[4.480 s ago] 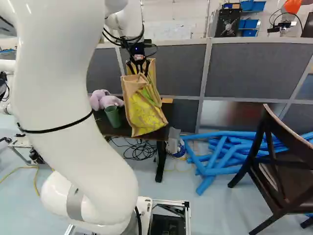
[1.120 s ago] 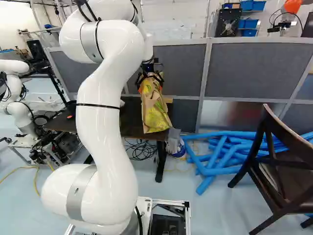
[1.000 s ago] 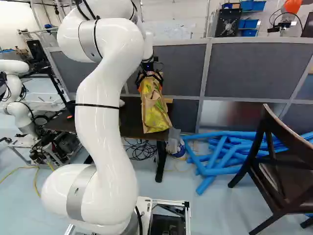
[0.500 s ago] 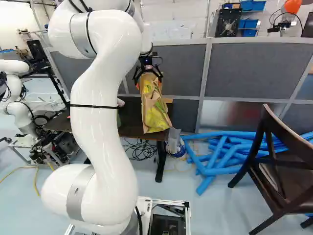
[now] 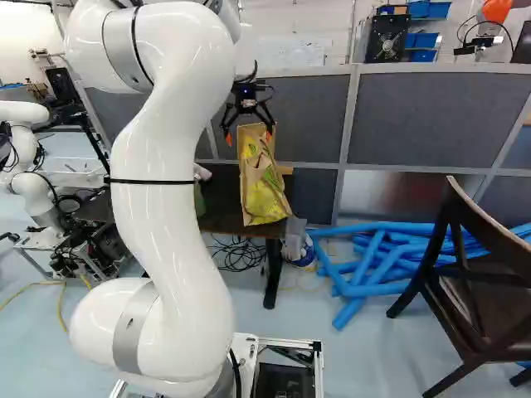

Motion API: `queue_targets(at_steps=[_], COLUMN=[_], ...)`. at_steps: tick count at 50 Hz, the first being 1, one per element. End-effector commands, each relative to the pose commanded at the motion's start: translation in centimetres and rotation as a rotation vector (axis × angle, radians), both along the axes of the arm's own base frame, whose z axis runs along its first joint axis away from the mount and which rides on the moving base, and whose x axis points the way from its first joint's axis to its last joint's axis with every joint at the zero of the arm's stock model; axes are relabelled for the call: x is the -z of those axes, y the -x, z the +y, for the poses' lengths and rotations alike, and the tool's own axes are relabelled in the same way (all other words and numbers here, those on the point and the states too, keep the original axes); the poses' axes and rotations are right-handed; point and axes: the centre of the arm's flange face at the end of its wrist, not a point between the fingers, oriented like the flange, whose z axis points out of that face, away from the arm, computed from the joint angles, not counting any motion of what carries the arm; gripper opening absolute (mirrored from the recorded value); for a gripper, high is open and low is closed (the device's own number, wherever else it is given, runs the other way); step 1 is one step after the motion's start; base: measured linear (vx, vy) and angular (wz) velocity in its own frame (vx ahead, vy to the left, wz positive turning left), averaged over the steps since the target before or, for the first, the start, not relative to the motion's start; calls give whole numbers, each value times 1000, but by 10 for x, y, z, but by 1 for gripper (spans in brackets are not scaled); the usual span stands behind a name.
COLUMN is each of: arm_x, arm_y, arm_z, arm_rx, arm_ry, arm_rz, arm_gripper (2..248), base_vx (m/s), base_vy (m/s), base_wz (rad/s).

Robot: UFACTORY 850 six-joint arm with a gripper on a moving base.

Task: Pick up the bag on the ground and place it on the table

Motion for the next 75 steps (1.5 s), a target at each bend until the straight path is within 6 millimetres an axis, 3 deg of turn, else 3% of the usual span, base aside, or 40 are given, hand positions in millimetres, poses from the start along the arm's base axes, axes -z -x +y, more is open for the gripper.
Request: queue_targets(at_steps=[28, 75], arm_x=[-41, -43], arm_y=[16, 17], arm_z=[0, 0], arm_rx=[0, 0], arm_ry=[1, 1], arm_rz=[-60, -63], arm_gripper=[247, 247], base_vx=[0, 0], base_vy=[0, 0], base_wz=[0, 0])
